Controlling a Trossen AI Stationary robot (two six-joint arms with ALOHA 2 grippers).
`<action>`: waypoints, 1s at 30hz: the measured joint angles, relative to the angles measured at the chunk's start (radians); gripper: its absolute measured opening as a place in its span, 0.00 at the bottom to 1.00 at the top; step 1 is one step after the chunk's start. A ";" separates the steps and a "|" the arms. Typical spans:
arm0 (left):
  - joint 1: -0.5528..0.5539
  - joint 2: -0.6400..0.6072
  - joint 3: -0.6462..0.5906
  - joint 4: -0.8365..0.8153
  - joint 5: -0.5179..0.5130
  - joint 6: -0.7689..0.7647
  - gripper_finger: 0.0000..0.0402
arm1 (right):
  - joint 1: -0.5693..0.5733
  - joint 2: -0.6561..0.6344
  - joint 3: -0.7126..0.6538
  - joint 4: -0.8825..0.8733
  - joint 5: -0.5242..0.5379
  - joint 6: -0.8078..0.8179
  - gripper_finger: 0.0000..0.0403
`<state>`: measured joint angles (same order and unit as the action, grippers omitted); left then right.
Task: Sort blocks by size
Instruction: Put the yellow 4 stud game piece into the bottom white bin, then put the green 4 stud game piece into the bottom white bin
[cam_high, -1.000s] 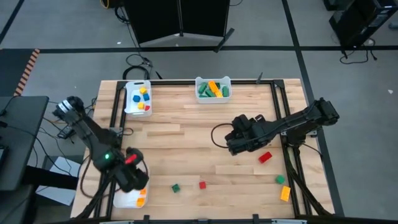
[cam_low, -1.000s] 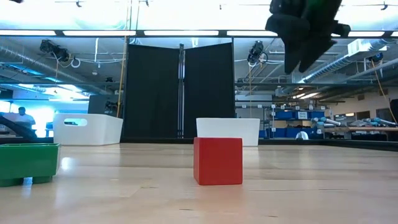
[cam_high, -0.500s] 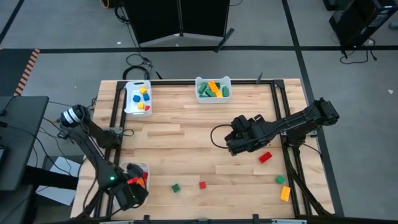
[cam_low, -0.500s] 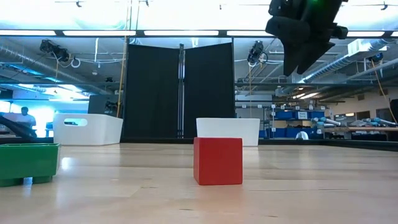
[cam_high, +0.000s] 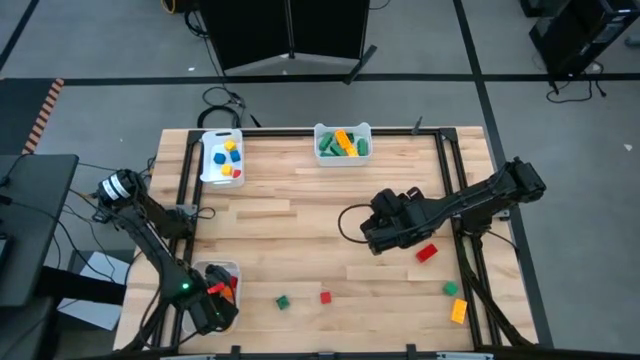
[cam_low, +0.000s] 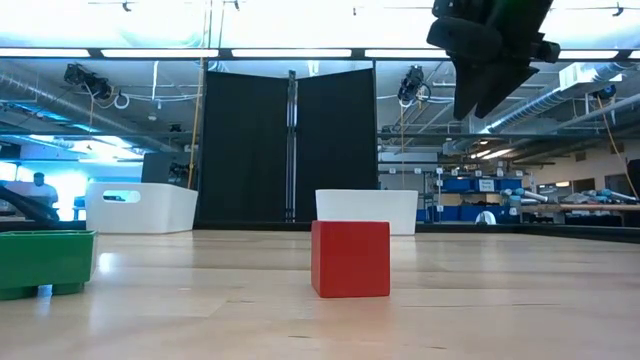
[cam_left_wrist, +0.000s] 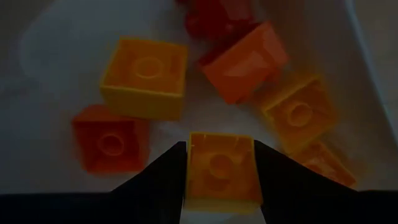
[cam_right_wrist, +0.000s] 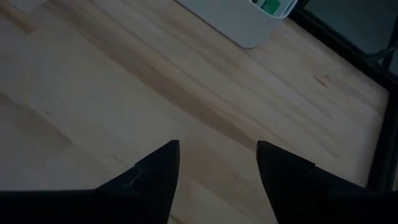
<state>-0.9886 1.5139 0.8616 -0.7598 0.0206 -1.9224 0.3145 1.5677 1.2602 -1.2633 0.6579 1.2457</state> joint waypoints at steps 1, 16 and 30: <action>0.000 0.000 0.000 0.007 -0.001 0.000 0.43 | 0.001 0.000 0.000 0.003 0.000 0.000 0.56; 0.000 -0.001 0.000 0.000 0.015 0.000 0.61 | 0.007 0.000 0.000 0.014 -0.001 0.008 0.56; 0.000 -0.001 0.000 0.059 0.083 0.029 0.72 | 0.006 0.000 0.000 0.033 0.000 0.007 0.56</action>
<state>-0.9882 1.5127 0.8616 -0.7006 0.1040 -1.8931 0.3206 1.5677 1.2602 -1.2301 0.6579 1.2531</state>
